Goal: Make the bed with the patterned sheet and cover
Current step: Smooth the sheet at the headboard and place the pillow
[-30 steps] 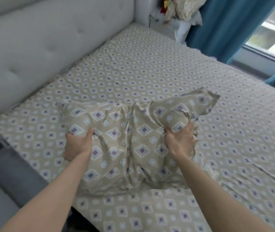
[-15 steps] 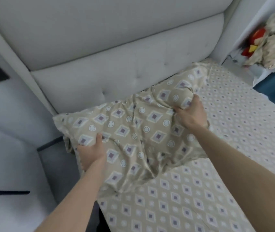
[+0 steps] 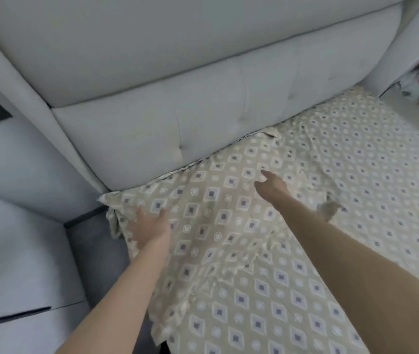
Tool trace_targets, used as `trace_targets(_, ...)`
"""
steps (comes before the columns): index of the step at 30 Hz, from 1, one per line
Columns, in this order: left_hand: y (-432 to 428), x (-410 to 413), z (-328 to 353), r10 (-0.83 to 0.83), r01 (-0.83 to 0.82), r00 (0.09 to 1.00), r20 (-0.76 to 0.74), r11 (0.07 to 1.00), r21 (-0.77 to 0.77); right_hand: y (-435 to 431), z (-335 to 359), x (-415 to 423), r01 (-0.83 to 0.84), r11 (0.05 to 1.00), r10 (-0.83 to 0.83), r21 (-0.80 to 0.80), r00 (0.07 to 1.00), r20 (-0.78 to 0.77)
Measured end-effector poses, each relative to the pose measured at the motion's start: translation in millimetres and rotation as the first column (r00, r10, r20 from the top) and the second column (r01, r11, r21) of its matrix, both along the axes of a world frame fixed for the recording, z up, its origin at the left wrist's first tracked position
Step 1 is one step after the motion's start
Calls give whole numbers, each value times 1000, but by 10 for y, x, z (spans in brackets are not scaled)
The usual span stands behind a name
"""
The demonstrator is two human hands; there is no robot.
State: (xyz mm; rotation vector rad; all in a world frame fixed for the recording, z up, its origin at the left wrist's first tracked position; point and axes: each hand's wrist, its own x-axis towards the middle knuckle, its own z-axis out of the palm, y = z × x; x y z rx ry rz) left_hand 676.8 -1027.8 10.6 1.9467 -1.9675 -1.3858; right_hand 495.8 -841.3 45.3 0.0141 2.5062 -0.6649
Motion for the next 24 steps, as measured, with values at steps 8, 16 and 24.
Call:
trace_targets(8,590,294,477,-229,226,964,-139,973,-36,624,551,870,6,992,-8,-128,1000,-10)
trace_targets(16,1520,800,1032,-350,340,919,-180,937,-83,1755,1133,1647,-35,982,24,-188,998,-62)
trace_targets(24,1198,778,840,-352,351,924,-151,936,-32,1361,933,1679,-155,967,148,-204,988,-49)
